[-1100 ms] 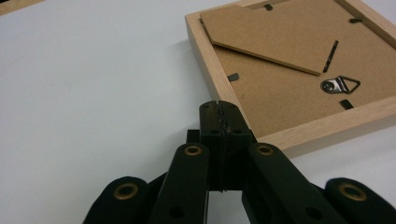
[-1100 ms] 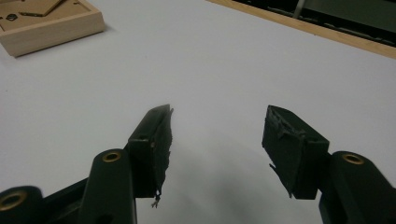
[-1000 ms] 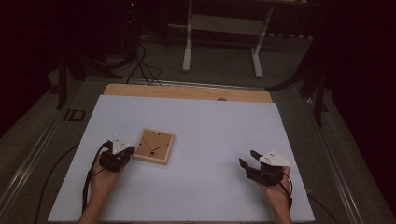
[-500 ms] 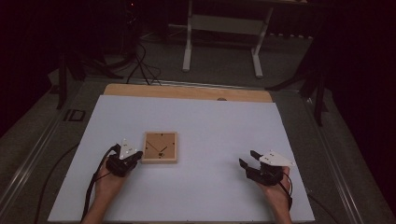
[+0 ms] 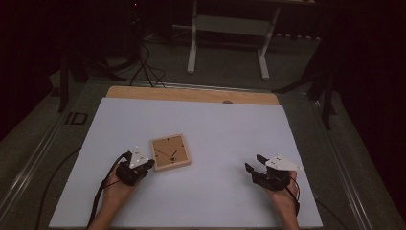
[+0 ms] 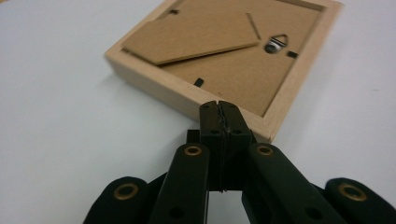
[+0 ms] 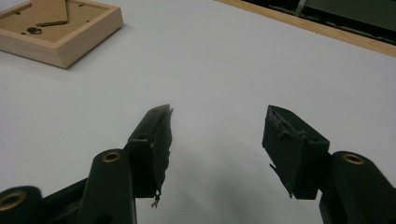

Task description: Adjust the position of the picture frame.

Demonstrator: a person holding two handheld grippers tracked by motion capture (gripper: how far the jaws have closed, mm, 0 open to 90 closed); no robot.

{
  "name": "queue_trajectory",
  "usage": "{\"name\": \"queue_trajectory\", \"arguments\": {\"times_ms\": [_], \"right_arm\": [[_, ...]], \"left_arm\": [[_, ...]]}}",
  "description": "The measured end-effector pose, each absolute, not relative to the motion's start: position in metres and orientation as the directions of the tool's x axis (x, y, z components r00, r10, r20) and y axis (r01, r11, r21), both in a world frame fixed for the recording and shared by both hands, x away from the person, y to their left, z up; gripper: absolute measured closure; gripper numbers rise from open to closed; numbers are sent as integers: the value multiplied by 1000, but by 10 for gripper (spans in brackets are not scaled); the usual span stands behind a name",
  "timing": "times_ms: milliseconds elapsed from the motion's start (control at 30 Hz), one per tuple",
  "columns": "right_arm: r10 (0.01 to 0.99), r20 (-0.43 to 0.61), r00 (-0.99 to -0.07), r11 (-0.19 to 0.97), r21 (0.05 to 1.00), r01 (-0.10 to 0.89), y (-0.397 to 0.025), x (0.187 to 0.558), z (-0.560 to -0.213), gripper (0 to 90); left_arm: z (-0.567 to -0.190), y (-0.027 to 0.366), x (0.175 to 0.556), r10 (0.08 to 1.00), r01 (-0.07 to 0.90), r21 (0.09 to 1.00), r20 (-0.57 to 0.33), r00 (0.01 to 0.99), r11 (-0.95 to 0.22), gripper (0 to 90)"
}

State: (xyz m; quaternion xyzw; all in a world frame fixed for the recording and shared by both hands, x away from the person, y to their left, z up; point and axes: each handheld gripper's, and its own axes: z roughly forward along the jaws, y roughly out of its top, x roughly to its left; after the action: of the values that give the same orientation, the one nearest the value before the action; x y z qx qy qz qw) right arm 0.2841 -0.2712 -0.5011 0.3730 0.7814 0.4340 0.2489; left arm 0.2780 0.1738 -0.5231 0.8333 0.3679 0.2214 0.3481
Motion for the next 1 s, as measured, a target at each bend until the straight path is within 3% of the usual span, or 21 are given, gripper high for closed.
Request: {"name": "queue_trajectory", "arguments": {"times_ms": [533,1000], "right_arm": [[799,-64,-598,345,864,368,-271,284,-501,417],[800,-61,-597,342,864,370,-272,284,-501,416]], "left_arm": [[-520,113,283,672,380,729,146,726,-569,895],[-522,72,302,662,374,742,124,739,-556,894]]}}
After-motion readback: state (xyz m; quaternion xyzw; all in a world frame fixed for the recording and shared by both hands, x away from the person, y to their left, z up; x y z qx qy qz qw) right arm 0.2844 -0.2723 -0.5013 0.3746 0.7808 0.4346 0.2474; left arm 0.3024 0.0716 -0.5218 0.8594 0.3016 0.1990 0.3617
